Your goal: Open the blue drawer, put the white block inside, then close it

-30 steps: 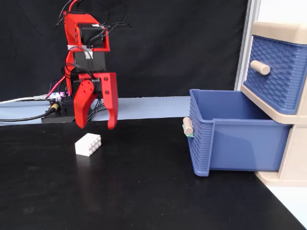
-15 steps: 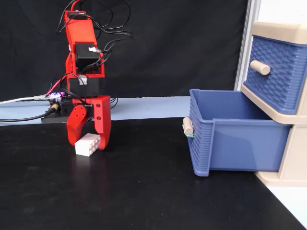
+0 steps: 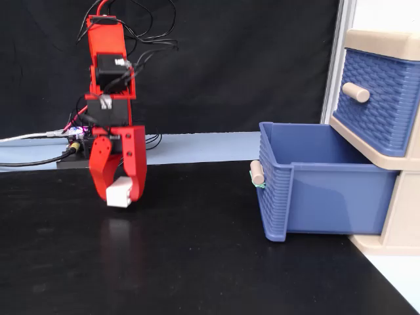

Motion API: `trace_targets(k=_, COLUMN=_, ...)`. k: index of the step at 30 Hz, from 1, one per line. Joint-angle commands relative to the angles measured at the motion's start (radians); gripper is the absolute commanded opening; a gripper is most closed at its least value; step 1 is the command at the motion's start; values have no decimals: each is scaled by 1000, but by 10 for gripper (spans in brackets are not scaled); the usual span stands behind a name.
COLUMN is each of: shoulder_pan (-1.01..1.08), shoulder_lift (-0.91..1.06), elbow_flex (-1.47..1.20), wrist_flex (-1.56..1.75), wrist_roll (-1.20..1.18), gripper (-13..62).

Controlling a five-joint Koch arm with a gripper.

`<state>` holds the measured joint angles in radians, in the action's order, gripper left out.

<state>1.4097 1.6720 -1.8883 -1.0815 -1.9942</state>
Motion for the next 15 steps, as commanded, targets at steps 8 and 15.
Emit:
trace_targets(k=8, shoulder_pan=-176, shoulder_lift=190, elbow_flex=394, wrist_flex=-219, wrist_roll=-344, gripper=-83)
trace_targets(k=15, shoulder_pan=-607, shoulder_lift=-206, elbow_flex=939, wrist_flex=-224, wrist_roll=-910, gripper=-83)
